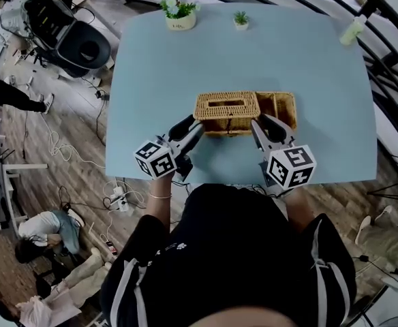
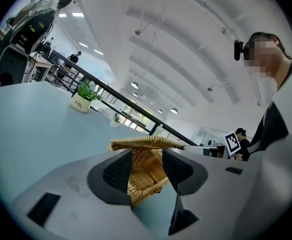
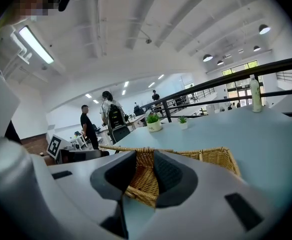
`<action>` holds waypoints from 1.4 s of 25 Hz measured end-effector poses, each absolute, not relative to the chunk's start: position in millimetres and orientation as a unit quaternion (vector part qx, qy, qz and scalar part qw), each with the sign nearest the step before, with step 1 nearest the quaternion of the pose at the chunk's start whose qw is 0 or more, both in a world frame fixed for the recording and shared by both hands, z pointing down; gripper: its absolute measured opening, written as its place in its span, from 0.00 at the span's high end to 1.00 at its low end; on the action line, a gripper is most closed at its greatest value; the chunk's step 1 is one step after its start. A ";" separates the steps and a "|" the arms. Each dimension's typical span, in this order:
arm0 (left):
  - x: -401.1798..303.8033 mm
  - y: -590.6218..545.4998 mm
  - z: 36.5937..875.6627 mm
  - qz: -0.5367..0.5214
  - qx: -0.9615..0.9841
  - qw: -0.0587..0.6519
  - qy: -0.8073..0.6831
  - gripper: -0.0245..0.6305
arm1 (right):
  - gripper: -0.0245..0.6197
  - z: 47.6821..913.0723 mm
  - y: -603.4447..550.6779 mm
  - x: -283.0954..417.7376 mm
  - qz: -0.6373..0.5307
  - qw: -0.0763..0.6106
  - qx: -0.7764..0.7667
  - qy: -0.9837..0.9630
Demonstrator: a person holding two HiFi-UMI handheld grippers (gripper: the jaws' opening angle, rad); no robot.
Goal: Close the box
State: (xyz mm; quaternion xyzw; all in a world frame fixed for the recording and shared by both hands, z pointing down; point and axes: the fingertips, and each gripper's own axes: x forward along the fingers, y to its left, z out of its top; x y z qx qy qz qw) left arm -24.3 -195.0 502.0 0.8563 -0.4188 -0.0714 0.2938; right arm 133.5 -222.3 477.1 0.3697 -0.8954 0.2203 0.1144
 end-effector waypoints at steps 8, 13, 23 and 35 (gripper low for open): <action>-22.5 -186.8 506.8 -0.064 0.858 0.297 -0.414 0.71 | 0.80 486.9 -215.1 134.2 0.224 0.129 0.370 -0.892; -20.4 -180.0 512.7 -0.055 0.857 0.299 -0.416 0.71 | 0.81 494.9 -209.4 135.9 0.223 0.140 0.370 -0.891; -19.7 -169.6 528.0 -0.049 0.846 0.321 -0.422 0.71 | 0.81 518.0 -199.2 136.3 0.233 0.169 0.364 -0.886; -20.0 -172.6 540.1 -0.031 0.845 0.326 -0.422 0.71 | 0.81 537.2 -198.0 135.4 0.239 0.190 0.375 -0.875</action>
